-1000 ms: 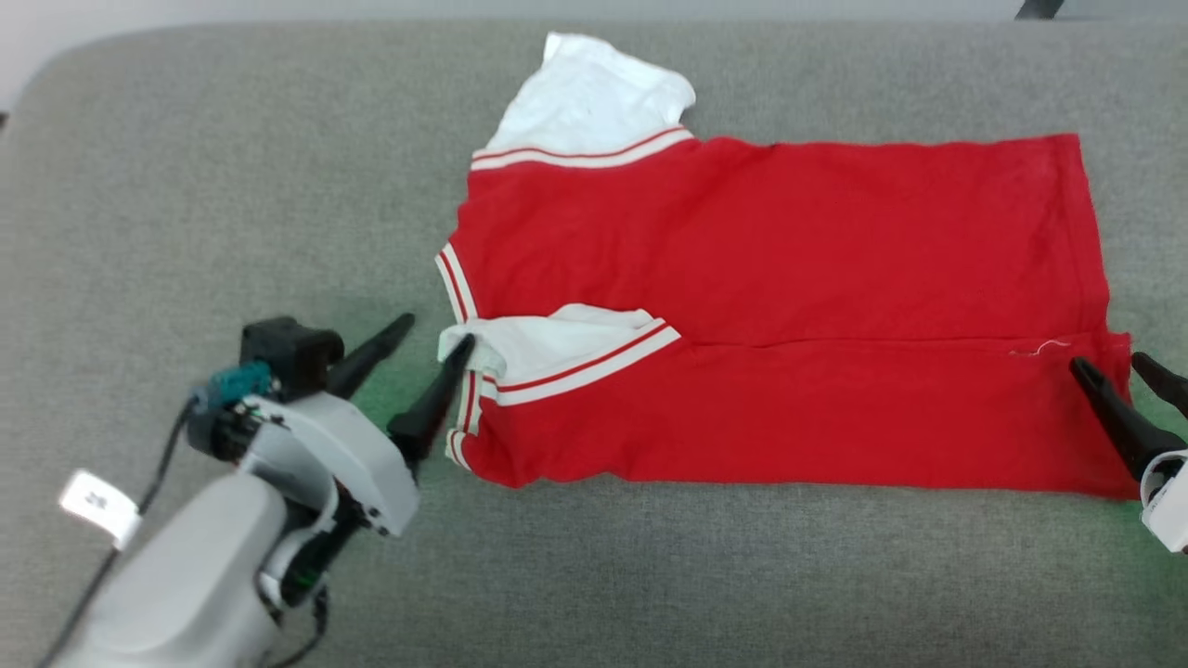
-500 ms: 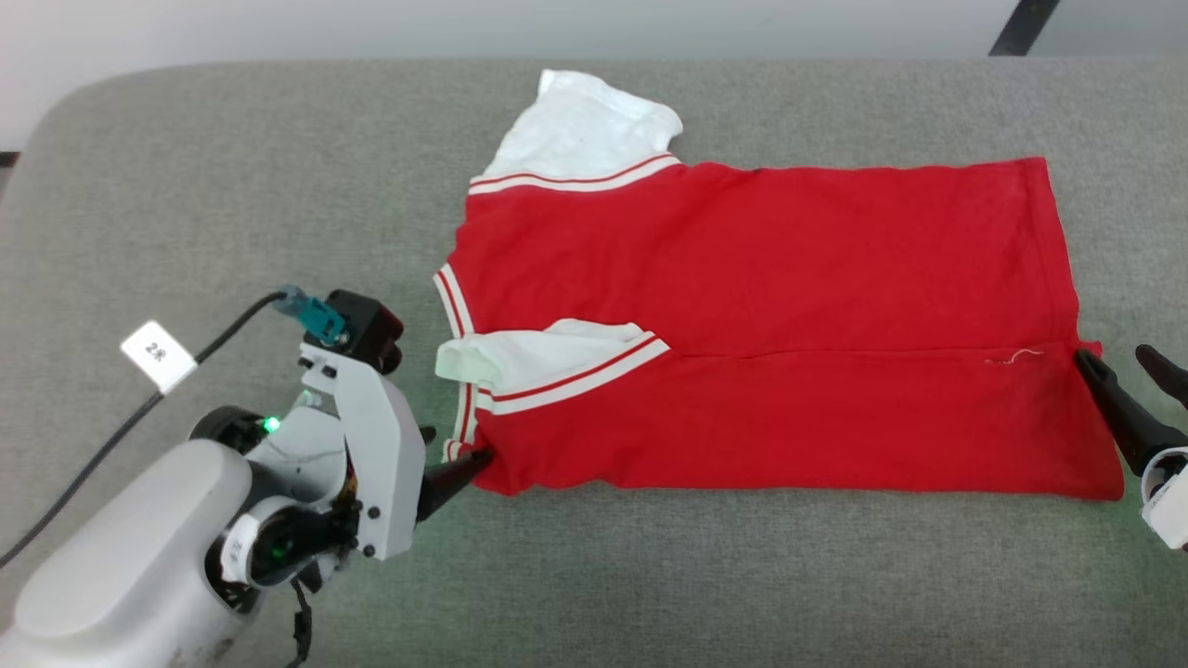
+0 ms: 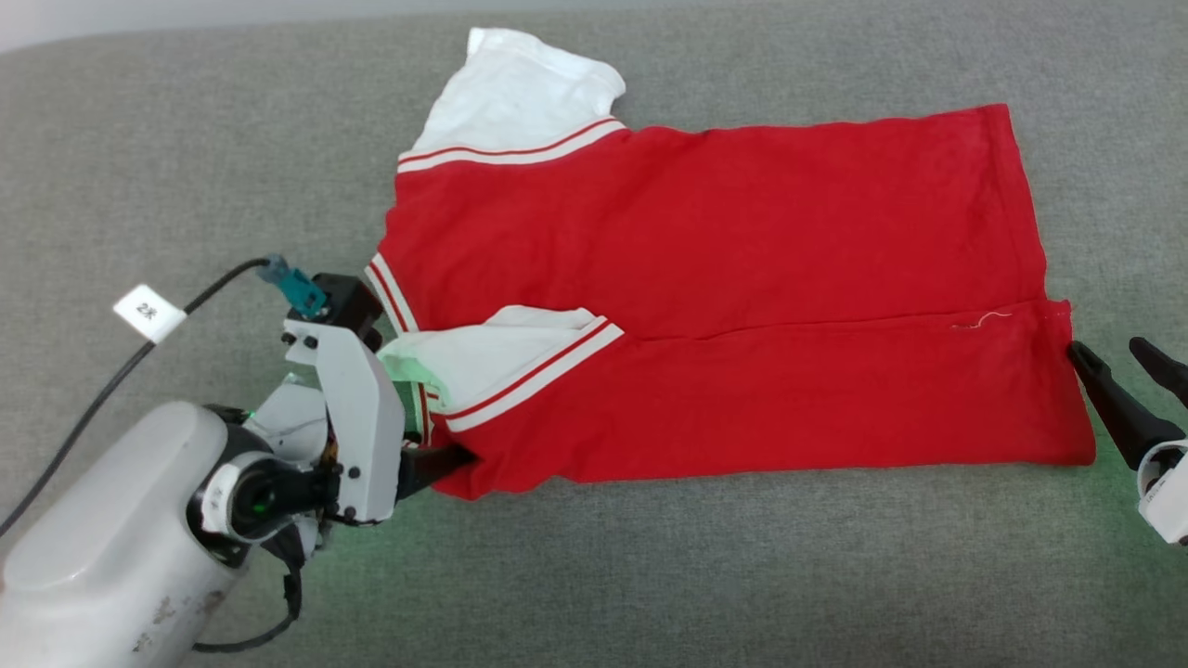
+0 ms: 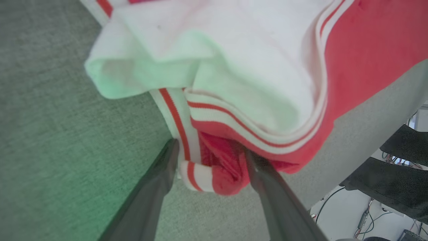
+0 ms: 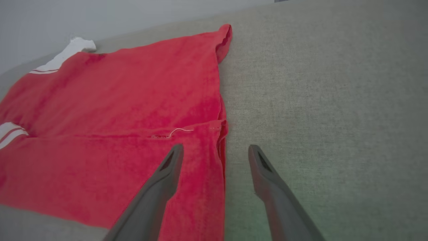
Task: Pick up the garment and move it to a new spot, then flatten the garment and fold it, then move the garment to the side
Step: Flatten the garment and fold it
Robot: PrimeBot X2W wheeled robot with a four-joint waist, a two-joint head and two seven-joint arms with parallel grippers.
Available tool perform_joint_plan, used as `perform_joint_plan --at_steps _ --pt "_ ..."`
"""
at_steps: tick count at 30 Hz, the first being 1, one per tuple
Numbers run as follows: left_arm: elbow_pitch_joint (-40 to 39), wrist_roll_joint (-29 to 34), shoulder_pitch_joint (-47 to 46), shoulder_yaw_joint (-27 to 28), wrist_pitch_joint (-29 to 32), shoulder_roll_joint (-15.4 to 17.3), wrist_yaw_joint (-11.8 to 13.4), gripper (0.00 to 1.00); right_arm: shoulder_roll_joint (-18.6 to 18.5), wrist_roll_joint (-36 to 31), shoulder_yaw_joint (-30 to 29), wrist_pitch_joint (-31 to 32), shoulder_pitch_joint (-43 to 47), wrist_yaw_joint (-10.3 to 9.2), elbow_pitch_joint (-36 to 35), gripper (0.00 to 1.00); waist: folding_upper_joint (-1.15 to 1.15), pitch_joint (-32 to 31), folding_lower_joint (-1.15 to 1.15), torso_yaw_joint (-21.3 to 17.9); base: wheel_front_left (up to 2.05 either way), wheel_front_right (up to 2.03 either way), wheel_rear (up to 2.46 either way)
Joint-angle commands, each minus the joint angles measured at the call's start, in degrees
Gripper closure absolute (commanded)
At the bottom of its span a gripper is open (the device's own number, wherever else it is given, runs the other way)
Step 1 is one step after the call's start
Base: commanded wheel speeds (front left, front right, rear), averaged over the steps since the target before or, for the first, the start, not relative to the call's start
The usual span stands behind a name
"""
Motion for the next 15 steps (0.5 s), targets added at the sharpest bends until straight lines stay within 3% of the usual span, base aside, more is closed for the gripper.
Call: perform_joint_plan --at_steps 1,3,15 --pt "0.9 -0.42 0.75 -1.14 0.22 -1.2 -0.56 0.31 -0.41 0.38 0.19 0.15 -0.47 -0.09 -0.04 0.0 0.0 0.47 0.0 -0.48 0.0 0.0 0.0" --pt "1.52 -1.0 0.99 -1.1 -0.08 -1.79 -1.26 1.0 -1.37 0.5 0.69 1.1 -0.21 -0.09 -0.65 0.0 0.0 0.61 0.0 -0.46 0.0 0.0 0.0" --pt "2.91 -0.15 -0.19 -1.08 -3.18 -3.99 -4.45 1.0 -10.59 1.19 5.58 18.5 0.57 -0.09 -5.04 0.0 0.0 2.52 0.0 2.01 0.0 0.0 0.0"
